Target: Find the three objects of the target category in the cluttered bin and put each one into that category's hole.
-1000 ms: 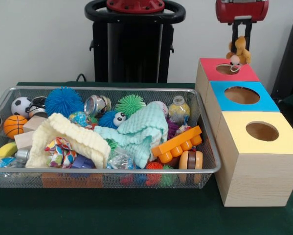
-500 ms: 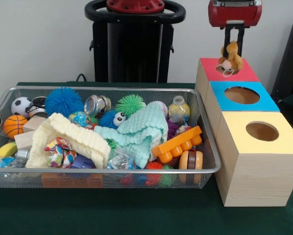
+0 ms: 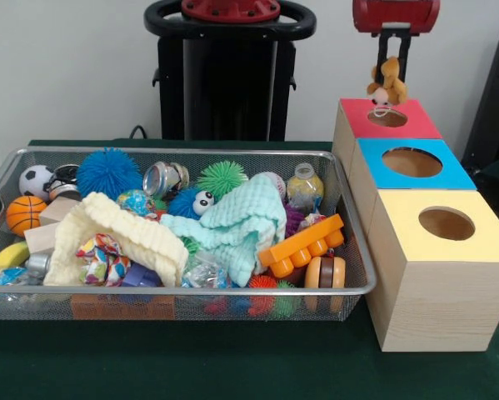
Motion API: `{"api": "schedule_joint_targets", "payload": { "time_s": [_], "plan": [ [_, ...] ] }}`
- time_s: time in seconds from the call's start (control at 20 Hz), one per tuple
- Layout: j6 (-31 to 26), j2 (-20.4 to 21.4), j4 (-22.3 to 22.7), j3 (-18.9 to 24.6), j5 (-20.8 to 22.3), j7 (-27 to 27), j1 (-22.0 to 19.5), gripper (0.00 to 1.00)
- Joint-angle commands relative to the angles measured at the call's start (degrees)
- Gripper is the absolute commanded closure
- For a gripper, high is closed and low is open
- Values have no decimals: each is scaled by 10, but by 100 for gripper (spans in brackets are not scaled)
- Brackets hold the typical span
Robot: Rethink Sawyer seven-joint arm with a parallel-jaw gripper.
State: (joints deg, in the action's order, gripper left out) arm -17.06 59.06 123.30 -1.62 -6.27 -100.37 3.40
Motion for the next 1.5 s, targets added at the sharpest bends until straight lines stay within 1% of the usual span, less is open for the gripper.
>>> {"api": "schedule_joint_targets", "payload": {
  "time_s": [0.05, 0.25, 0.4, 0.5, 0.7, 0.85, 1.0, 1.2, 1.3, 1.5],
  "plan": [
    [43, 26, 76, -19, -2, -150, 12, 100],
    [67, 42, 109, -21, -4, -145, 15, 100],
    [85, 50, 132, -6, -4, -131, -6, 100],
    [97, 46, 137, -2, -1, -125, -16, 100],
    [149, 15, 150, 25, 9, -124, -47, 100],
    [173, 2, 156, 35, 8, -130, -51, 100],
    [192, -10, 159, 20, 2, -140, -29, 100],
    [214, -28, 160, -5, -14, -149, 12, 100],
    [216, -32, 157, -20, -29, -154, 40, 100],
    [196, -29, 148, -53, -69, -164, 109, 100]
  ]
}}
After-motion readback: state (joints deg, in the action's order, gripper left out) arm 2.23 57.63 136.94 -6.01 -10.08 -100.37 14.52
